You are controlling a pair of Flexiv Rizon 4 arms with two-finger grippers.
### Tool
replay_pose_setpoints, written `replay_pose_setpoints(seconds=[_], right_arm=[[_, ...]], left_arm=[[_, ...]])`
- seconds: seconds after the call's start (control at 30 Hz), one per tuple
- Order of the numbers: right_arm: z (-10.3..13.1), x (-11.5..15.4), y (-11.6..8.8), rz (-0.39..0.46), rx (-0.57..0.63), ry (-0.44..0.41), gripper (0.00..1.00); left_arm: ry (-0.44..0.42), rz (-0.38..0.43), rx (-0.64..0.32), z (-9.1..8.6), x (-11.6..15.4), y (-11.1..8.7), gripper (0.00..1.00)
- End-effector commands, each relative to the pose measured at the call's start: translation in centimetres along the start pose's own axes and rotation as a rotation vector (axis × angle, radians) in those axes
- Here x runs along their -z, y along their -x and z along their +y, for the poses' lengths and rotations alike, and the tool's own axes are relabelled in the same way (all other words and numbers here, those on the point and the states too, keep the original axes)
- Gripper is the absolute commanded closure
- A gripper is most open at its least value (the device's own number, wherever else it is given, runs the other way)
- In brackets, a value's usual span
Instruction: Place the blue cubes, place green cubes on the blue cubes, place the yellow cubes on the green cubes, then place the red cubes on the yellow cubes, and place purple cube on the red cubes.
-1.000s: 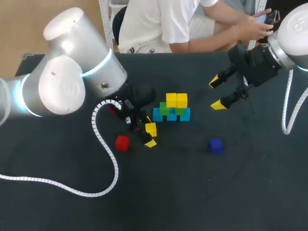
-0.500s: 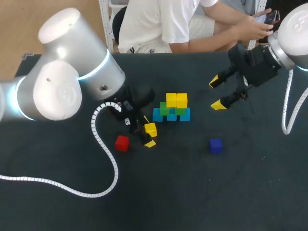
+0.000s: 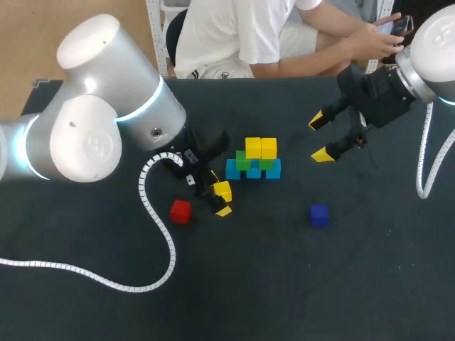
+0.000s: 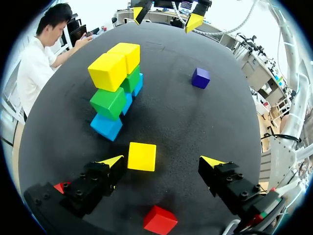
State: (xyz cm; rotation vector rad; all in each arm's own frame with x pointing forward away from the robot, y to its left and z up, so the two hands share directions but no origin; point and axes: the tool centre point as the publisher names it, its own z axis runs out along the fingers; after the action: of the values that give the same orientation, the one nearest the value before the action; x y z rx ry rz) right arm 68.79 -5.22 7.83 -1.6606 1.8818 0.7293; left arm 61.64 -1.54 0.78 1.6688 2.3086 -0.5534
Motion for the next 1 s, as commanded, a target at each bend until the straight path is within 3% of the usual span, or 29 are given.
replay_pose_setpoints(seconds=[0.03,0.17,0.33,0.37,0.47,0.57,0.63,0.7,0.73,1.0], right_arm=[[0.0,0.0,0.0,-0.002,0.001,-0.001,0.0],[0.0,0.0,0.0,-0.002,0.001,-0.001,0.0],[0.0,0.0,0.0,-0.002,0.001,-0.001,0.0],[0.0,0.0,0.0,-0.002,0.001,-0.001,0.0],[0.0,0.0,0.0,-0.002,0.001,-0.001,0.0],[0.0,0.0,0.0,-0.002,0.001,-0.001,0.0],[0.0,0.0,0.0,-0.002,0.001,-0.001,0.0],[0.0,0.0,0.0,-0.002,0.001,-0.001,0.0],[0.0,0.0,0.0,-0.002,0.001,-0.001,0.0],[0.0,0.0,0.0,-0.002,0.001,-0.001,0.0]], left_arm=[[0.003,0.008,-0.001,0.1,-0.2,0.4,0.0],[0.006,0.006,-0.004,0.2,-0.3,0.4,0.06],[0.006,0.008,-0.008,0.2,-0.3,0.4,0.56],[0.006,0.009,-0.009,0.2,-0.3,0.3,0.62],[0.005,0.01,-0.01,0.4,-0.3,0.2,0.7],[0.003,0.008,-0.008,0.3,-0.4,0.2,0.64],[0.0,0.005,-0.006,0.2,-0.5,0.3,0.51],[-0.003,0.002,0.006,0.0,-0.6,0.3,0.04],[-0.001,0.008,0.013,-0.1,-0.7,0.3,0.0],[0.093,0.086,0.107,-0.9,-0.5,-0.1,0.0]])
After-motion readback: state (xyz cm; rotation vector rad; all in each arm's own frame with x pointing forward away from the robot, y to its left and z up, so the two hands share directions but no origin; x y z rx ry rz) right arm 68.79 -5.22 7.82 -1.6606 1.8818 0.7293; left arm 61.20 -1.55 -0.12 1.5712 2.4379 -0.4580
